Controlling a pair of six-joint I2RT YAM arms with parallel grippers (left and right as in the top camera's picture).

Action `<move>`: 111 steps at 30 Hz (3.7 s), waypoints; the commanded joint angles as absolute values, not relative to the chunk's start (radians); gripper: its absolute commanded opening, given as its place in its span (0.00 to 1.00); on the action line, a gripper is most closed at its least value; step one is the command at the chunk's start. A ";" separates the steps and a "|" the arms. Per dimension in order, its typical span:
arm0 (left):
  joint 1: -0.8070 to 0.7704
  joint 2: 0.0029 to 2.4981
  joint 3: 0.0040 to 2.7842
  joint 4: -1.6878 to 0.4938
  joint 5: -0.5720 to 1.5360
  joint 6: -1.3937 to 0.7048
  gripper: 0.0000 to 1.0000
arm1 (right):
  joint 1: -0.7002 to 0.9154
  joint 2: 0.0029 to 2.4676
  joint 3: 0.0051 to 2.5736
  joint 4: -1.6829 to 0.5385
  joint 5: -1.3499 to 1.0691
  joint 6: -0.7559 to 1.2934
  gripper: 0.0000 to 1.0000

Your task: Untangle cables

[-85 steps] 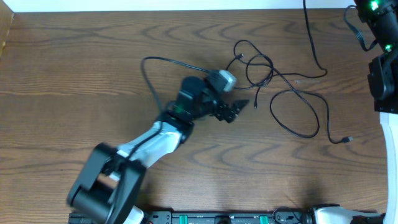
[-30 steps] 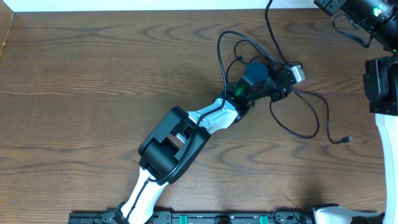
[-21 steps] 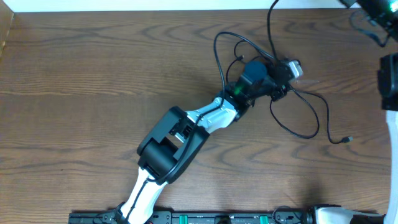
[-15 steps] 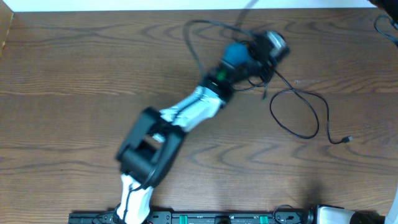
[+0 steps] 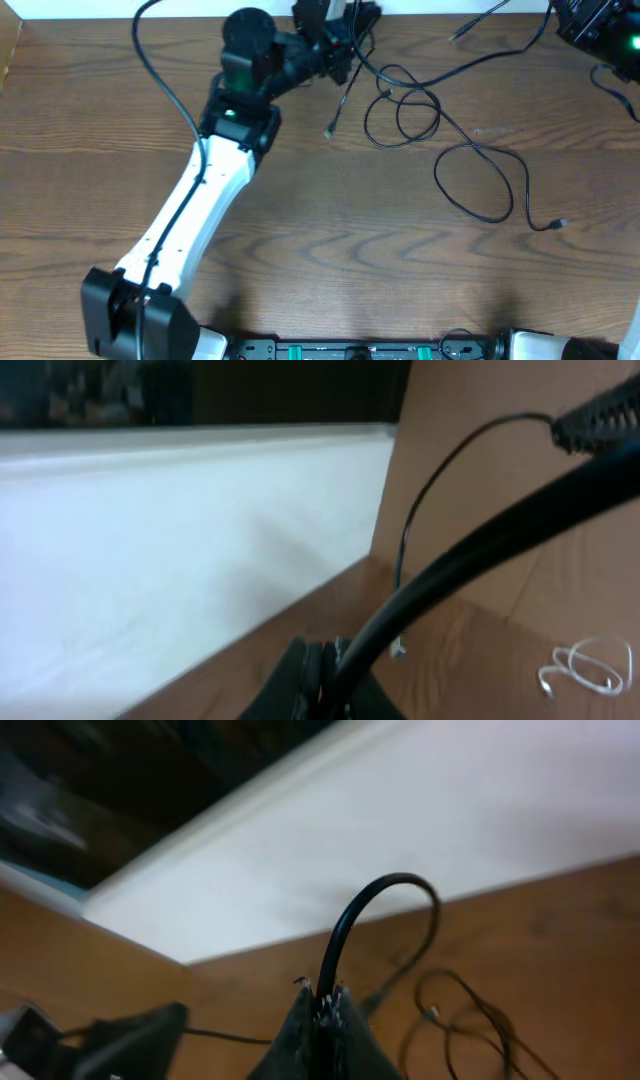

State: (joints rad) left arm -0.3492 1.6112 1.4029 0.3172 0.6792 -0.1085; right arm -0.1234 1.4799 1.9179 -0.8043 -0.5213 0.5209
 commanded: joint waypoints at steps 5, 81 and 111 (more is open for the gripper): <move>-0.346 1.575 1.406 0.290 0.752 -0.118 0.07 | -0.068 1.602 1.922 -0.881 -0.697 0.228 0.01; -0.369 1.575 1.406 0.384 0.931 -0.205 0.07 | 0.224 1.820 1.921 -0.764 -1.091 -0.307 0.43; -0.303 1.575 1.406 0.380 1.119 -0.316 0.07 | 0.232 1.820 1.921 -0.781 -1.064 -0.323 0.01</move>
State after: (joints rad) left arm -0.2897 1.5913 1.4025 0.3744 1.0569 -0.3103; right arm 0.2234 1.8133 1.9175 -0.7887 -1.0626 -0.3206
